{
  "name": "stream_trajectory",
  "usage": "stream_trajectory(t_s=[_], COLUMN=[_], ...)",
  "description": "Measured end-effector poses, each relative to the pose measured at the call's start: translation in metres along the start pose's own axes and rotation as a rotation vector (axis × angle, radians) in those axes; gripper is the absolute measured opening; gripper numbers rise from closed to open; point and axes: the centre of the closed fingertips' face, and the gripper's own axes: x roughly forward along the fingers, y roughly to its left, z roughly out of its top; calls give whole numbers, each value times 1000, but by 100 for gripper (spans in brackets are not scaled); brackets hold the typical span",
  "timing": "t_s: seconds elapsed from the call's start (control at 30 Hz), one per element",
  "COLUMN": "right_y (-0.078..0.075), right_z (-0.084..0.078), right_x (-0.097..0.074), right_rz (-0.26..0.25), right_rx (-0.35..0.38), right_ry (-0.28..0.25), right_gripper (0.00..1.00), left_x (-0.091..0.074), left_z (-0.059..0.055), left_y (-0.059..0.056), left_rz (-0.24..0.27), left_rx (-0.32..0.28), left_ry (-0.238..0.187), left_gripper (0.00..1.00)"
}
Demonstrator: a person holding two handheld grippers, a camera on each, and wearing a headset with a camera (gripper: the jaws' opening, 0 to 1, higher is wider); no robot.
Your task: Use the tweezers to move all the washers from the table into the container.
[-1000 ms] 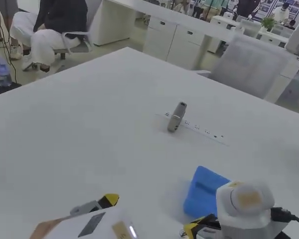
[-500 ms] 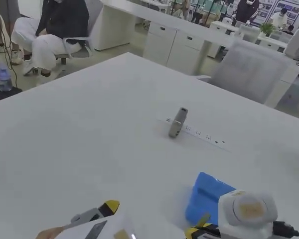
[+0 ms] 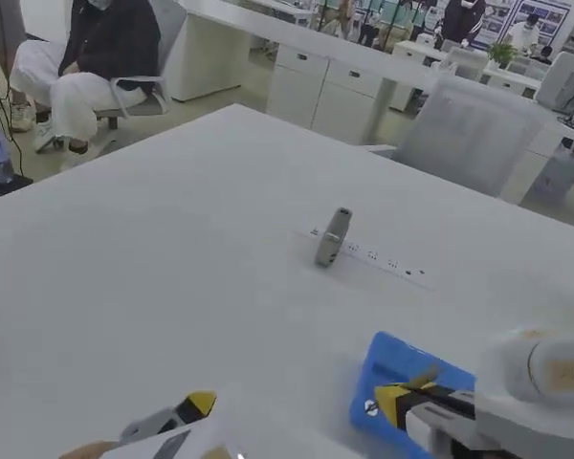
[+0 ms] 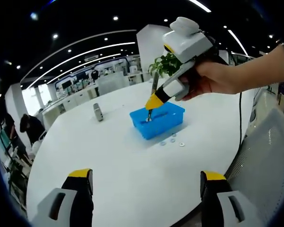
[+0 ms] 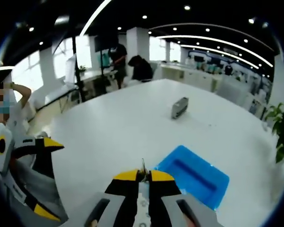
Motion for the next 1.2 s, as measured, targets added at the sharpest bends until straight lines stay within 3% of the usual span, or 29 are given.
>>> stream_trajectory(t_s=[0.07,0.17,0.2,0.27,0.37,0.4,0.53,0.67,1.07,1.2], right_y=[-10,-29,-32,-40,-38,-37,-35,-35,-33,-35], right_z=[1,-10,-13,-26,-34,-39,-52,-48,-47,-47], right_x=[2,21,26,35,50,56,70,68,69,68], right_rz=[-30,-57,-58,-86,-65,-62,-55,-53,-47,-50], right_rx=[10,96,103,63,82,74,48,80,42,72], right_ry=[1,25,28,86,108,137,194,180,186,184], right_gripper=[3,3,3,3,3,3,3,4,5,5], left_x=[0,-1,-1,-1,-2,-2,-2,-1,0,0], left_z=[-1,1,1,0,2,2,2,-1,-1,-3], left_y=[0,1,1,4,7,7,6,6,0,5], left_rz=[5,11,10,20,31,30,38,34,16,30], left_rx=[7,13,11,7,-3,-6,24,16,47,38], left_ry=[4,-6,-6,1,-9,-8,-11,8,6,20], left_gripper=[99,99,99,99,99,99,99,99,99,99])
